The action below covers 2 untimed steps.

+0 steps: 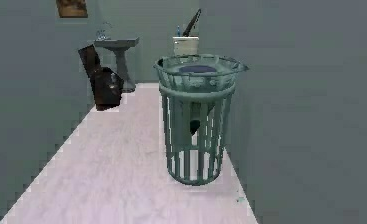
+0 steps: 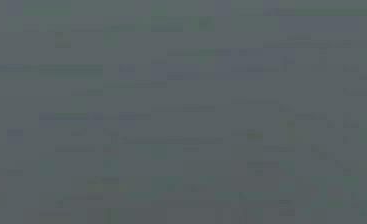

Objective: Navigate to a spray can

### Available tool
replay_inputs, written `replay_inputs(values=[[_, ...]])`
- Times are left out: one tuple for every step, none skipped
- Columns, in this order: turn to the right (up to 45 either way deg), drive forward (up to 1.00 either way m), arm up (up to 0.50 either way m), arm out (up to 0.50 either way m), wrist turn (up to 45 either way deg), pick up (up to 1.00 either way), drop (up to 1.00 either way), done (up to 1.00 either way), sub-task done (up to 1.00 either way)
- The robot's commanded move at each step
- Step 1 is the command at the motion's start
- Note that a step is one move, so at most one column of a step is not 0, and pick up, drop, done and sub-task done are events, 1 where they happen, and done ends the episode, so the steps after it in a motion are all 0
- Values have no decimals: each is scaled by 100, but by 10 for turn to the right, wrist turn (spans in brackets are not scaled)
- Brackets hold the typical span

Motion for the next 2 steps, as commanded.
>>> replay_inputs(values=[[-270,0,0,0,0,0,0,0,0],[0,100,0,0,0,0,0,0,0]])
